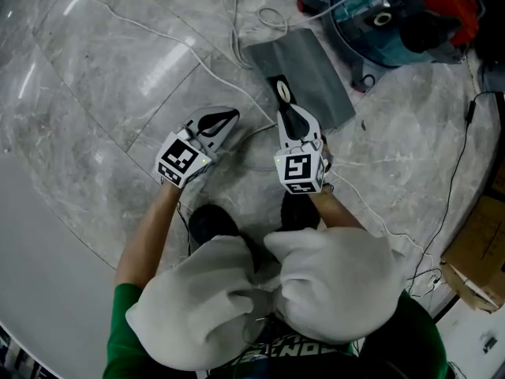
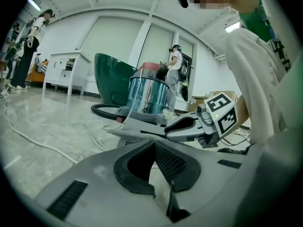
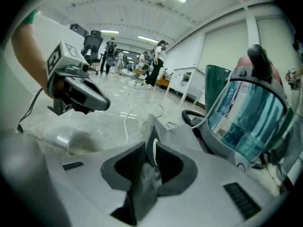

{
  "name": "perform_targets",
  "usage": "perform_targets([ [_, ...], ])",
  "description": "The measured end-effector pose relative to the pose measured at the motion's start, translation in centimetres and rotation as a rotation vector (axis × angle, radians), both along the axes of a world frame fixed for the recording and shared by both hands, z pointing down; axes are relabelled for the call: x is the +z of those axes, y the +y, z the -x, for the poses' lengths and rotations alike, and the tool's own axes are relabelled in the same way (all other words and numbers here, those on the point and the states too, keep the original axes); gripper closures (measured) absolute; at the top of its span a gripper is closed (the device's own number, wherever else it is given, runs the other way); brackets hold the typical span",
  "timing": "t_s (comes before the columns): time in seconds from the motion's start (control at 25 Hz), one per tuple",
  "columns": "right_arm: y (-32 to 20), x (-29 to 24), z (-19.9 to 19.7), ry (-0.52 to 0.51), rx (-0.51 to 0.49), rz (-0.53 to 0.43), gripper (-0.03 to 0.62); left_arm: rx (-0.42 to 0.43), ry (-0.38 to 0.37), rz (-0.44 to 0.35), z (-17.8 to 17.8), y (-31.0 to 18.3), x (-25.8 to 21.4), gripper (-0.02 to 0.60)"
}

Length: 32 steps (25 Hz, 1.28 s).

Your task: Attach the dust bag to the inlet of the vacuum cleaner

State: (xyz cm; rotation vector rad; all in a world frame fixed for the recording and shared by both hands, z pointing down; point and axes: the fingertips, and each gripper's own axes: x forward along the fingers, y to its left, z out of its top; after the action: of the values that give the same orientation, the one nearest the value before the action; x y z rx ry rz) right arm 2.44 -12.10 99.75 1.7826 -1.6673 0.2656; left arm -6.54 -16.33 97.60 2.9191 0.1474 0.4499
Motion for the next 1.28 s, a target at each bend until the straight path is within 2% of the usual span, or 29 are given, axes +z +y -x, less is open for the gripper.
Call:
perform_targets([
  [0.16, -0.3, 0.0, -3.6, -0.013, 0.075, -0.003, 0.542, 0.039, 0.012, -0.005, -1.6, 0.6, -1.0, 0.577],
  [0.32, -0.7, 0.1, -5.4, -0.036, 0.084, 0.001, 0.572, 0.074, 0.012, -0.020, -2.7, 0.8, -1.8, 0.577],
  [0.64, -0.9, -3.7, -4.2, -0.095, 0.008, -0.063, 0.580, 0.137, 0.036, -0.113, -4.4, -0.6, -5.6, 0.577],
  [0.96, -0.7, -9.4, -4.7, -0.157, -0.042, -0.115, 0.580, 0.226, 0.088, -0.227, -8.0, -1.2, -11.7, 0.577],
  [1.28, 0.2, -17.6, -7.0, -0.098, -0.124, -0.172, 0.580, 0.294, 0.165, -0.371, -14.1, -3.0, -20.4, 0.577],
])
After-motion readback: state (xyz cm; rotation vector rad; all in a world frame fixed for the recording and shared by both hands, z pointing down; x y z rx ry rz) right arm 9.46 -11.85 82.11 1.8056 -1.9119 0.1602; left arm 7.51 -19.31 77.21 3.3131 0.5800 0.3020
